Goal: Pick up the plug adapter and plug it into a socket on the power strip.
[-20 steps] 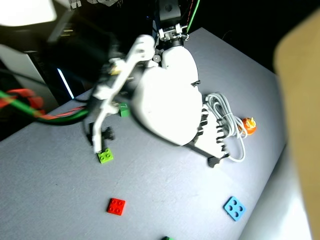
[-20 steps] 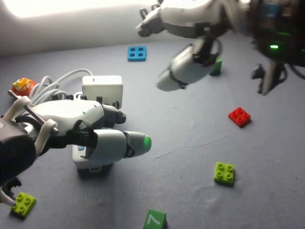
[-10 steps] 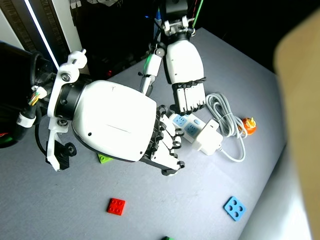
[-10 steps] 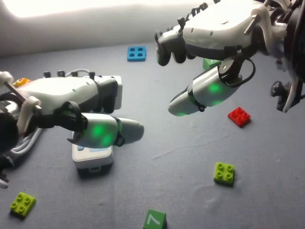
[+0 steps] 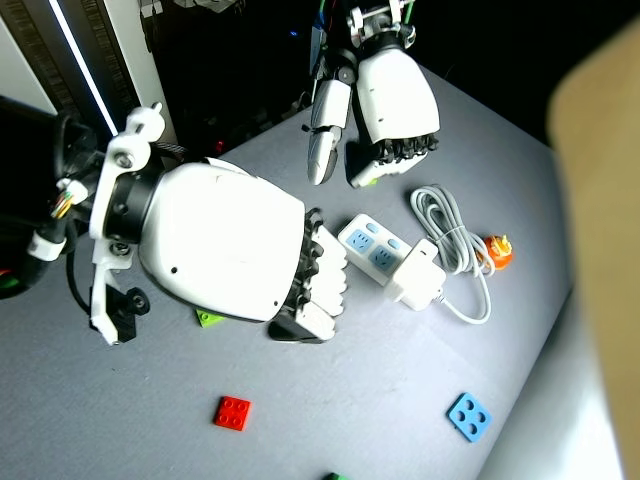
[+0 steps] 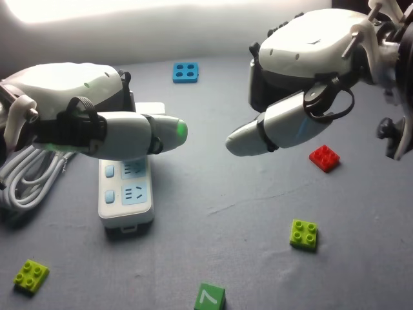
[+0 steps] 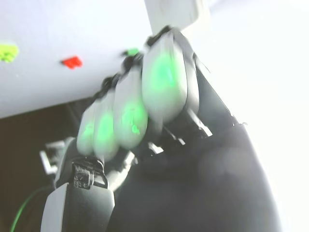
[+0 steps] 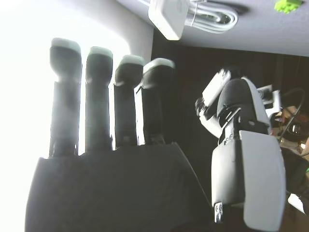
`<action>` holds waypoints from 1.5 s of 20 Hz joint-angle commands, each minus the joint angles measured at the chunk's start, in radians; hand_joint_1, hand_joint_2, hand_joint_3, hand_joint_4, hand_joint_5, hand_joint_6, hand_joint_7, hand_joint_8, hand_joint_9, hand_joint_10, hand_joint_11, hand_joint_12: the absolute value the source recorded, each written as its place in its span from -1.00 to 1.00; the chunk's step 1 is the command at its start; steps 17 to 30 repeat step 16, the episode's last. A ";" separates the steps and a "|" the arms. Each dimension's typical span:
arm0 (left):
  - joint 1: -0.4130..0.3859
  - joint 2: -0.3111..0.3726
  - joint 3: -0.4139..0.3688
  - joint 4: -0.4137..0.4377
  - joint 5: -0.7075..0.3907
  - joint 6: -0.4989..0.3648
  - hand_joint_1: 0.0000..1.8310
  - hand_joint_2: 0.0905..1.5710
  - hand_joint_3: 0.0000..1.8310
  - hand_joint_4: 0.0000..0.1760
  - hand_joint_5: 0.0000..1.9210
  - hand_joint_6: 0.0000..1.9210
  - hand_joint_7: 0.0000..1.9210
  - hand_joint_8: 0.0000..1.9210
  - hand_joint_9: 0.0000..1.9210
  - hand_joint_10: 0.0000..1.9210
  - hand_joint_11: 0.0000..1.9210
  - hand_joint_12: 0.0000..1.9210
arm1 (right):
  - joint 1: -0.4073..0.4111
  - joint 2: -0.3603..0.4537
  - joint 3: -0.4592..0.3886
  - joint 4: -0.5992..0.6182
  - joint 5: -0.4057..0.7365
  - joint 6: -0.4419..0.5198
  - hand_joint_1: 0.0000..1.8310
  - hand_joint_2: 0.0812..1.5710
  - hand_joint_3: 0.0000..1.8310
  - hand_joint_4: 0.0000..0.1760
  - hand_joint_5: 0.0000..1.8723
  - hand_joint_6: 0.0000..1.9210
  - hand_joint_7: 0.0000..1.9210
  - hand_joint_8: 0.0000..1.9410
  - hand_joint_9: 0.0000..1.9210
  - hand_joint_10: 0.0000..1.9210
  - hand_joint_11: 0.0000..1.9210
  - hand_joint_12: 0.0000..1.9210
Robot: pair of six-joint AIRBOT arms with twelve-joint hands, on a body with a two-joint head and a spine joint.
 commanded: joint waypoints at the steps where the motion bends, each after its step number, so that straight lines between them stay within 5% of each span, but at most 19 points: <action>1: -0.019 0.009 -0.006 0.033 -0.020 0.016 -0.86 0.72 -0.98 1.00 0.62 1.00 0.77 1.00 0.84 1.00 0.87 1.00 | 0.008 0.017 -0.014 -0.019 0.057 0.000 -0.62 0.28 -1.00 -1.00 0.49 1.00 0.49 1.00 0.46 1.00 0.44 1.00; 4: -0.032 0.008 -0.026 0.033 -0.041 0.022 0.11 0.66 -1.00 1.00 0.63 1.00 0.83 1.00 0.89 1.00 0.91 1.00 | 0.006 0.053 -0.041 -0.019 0.089 -0.007 -0.34 0.51 -0.98 -1.00 0.57 1.00 0.65 1.00 0.64 1.00 0.59 1.00; 6: -0.036 0.005 -0.037 0.033 -0.064 0.022 0.30 0.65 -1.00 1.00 0.64 1.00 0.80 1.00 0.85 1.00 0.85 1.00 | 0.001 0.076 -0.054 -0.019 0.110 -0.011 0.08 0.63 -0.98 -1.00 0.48 1.00 0.67 1.00 0.67 1.00 0.63 1.00; 9: -0.026 0.004 -0.039 0.033 -0.060 0.022 0.33 0.68 -1.00 1.00 0.61 1.00 0.71 1.00 0.76 1.00 0.74 1.00 | -0.003 0.107 -0.058 -0.019 0.154 -0.026 0.25 0.61 -1.00 -1.00 0.40 1.00 0.63 1.00 0.66 1.00 0.63 1.00; 13: -0.005 0.007 -0.024 0.033 -0.034 0.021 0.15 0.74 -0.99 1.00 0.49 1.00 0.65 1.00 0.70 1.00 0.66 1.00 | -0.017 0.162 -0.058 -0.019 0.284 -0.067 0.21 0.62 -1.00 -1.00 0.38 1.00 0.60 1.00 0.64 1.00 0.60 1.00; 16: -0.001 0.007 -0.008 0.033 -0.033 0.020 0.23 0.71 -1.00 1.00 0.44 1.00 0.61 1.00 0.67 1.00 0.66 1.00 | -0.073 0.229 -0.057 -0.019 0.598 -0.214 0.16 0.63 -1.00 -1.00 0.33 1.00 0.56 1.00 0.58 1.00 0.56 1.00; 30: -0.001 0.007 -0.008 0.033 -0.033 0.020 0.23 0.71 -1.00 1.00 0.44 1.00 0.61 1.00 0.67 1.00 0.66 1.00 | -0.073 0.229 -0.057 -0.019 0.598 -0.214 0.16 0.63 -1.00 -1.00 0.33 1.00 0.56 1.00 0.58 1.00 0.56 1.00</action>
